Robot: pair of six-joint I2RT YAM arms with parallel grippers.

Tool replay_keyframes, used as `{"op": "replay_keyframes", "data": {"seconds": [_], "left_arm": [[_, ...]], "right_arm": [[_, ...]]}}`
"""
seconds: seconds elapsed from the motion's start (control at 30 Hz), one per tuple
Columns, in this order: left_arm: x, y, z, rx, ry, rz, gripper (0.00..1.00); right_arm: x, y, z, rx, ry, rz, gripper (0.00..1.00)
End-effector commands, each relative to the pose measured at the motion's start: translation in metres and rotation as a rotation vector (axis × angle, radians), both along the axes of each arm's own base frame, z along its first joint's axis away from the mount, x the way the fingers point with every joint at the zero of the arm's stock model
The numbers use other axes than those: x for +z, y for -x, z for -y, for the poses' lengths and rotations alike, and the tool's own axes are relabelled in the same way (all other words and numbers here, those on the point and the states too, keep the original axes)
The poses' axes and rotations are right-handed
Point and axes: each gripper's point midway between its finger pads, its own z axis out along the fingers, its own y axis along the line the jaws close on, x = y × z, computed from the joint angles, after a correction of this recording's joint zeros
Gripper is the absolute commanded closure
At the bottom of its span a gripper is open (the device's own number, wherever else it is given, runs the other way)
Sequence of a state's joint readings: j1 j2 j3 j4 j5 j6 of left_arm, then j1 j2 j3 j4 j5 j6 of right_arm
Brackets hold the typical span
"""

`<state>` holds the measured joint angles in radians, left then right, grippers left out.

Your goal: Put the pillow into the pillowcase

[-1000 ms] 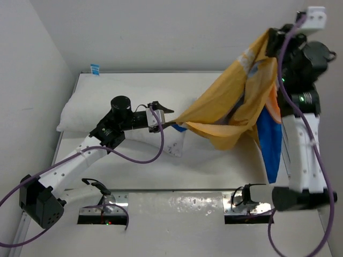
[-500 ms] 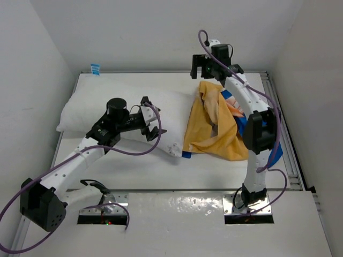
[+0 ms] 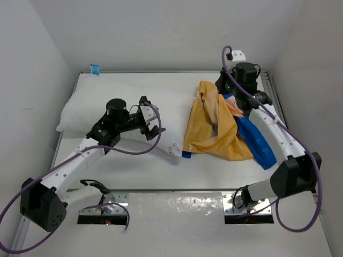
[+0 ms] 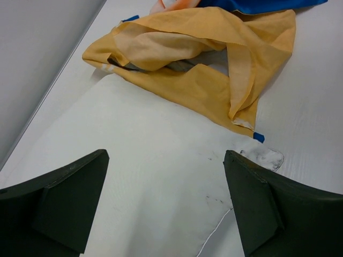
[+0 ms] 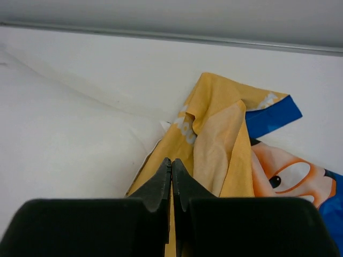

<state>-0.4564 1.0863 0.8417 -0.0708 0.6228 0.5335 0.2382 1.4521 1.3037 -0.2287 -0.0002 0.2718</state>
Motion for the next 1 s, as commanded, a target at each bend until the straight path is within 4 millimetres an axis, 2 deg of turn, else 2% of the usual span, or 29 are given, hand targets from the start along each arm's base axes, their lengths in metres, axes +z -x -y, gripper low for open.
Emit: {"op": "replay_keyframes", "data": {"seconds": [0.0,0.17,0.4,0.43,0.47,0.5,0.53,0.57,0.6,0.63,0.67,0.7,0.77,0.8,0.83,0.87,0.93,0.97], "left_arm": [[0.012,-0.003,0.002,-0.005,0.026,0.050,0.12],[0.012,-0.001,0.004,-0.015,0.029,0.049,0.12],[0.012,0.000,0.002,-0.012,0.026,0.053,0.12],[0.010,0.001,0.001,-0.016,0.009,0.062,0.12],[0.007,0.001,0.000,-0.024,-0.009,0.078,0.12],[0.005,0.003,-0.001,-0.051,-0.046,0.117,0.12],[-0.015,0.009,-0.007,-0.169,-0.232,0.277,0.11],[-0.030,0.010,-0.021,-0.212,-0.399,0.385,0.00],[-0.056,0.018,-0.037,-0.294,-0.585,0.459,0.00],[-0.083,0.019,-0.049,-0.393,-0.772,0.621,0.00],[-0.080,0.013,-0.060,-0.333,-0.837,0.702,0.00],[-0.087,-0.001,-0.072,-0.213,-0.893,0.783,0.00],[-0.083,-0.004,-0.079,-0.151,-0.922,0.864,0.00],[-0.092,-0.001,-0.079,-0.182,-0.937,0.852,0.00],[-0.093,0.002,-0.075,-0.200,-0.923,0.825,0.00],[-0.106,0.009,-0.073,-0.247,-0.915,0.754,0.00],[-0.111,0.011,-0.069,-0.261,-0.884,0.682,0.00],[-0.123,0.011,-0.069,-0.277,-0.895,0.644,0.00]], "right_arm": [[-0.005,0.007,0.009,-0.025,-0.014,0.014,1.00],[-0.010,0.023,0.014,-0.022,-0.009,0.024,1.00],[-0.015,0.030,0.018,-0.027,0.001,0.000,1.00],[-0.016,0.030,0.018,-0.026,0.004,-0.002,0.97],[-0.019,0.033,0.019,-0.031,0.011,-0.020,0.73],[-0.021,0.035,0.021,-0.041,0.014,-0.031,0.36],[-0.027,0.042,0.026,-0.063,0.014,-0.063,0.02],[-0.032,0.047,0.029,-0.081,0.016,-0.088,0.01],[-0.032,0.053,0.039,-0.129,0.026,-0.089,0.01],[-0.051,0.064,0.044,-0.161,0.026,-0.141,0.01],[-0.061,0.072,0.048,-0.182,0.025,-0.164,0.01],[-0.070,0.078,0.052,-0.206,0.023,-0.178,0.01],[-0.097,0.097,0.054,-0.230,0.011,-0.230,0.01],[-0.107,0.104,0.054,-0.236,0.010,-0.251,0.01],[-0.123,0.114,0.054,-0.256,-0.003,-0.292,0.01],[-0.130,0.119,0.050,-0.257,-0.016,-0.308,0.01],[-0.147,0.128,0.045,-0.268,-0.053,-0.343,0.01],[-0.151,0.130,0.042,-0.271,-0.069,-0.348,0.02]]}}
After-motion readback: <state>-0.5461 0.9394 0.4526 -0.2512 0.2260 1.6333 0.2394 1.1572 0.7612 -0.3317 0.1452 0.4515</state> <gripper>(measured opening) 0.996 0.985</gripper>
